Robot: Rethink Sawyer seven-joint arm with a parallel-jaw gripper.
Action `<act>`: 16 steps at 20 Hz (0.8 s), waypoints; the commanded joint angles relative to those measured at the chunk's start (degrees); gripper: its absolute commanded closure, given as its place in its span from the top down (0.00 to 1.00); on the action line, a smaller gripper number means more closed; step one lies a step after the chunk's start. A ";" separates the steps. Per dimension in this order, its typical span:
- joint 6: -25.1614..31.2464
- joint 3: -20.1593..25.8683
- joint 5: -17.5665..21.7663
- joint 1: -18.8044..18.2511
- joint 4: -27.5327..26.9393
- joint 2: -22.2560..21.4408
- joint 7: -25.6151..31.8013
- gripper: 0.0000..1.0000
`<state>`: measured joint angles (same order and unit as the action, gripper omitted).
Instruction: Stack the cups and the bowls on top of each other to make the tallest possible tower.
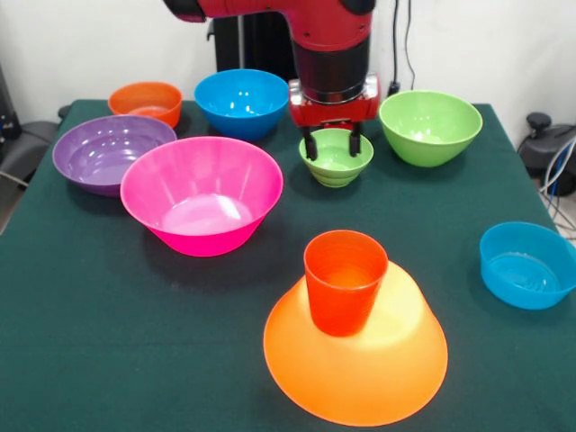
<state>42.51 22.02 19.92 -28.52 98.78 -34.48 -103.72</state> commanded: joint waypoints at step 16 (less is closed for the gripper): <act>6.68 -5.55 2.31 2.91 -6.78 5.46 0.76 1.00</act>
<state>43.19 16.99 19.92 -27.85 95.66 -32.40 -103.72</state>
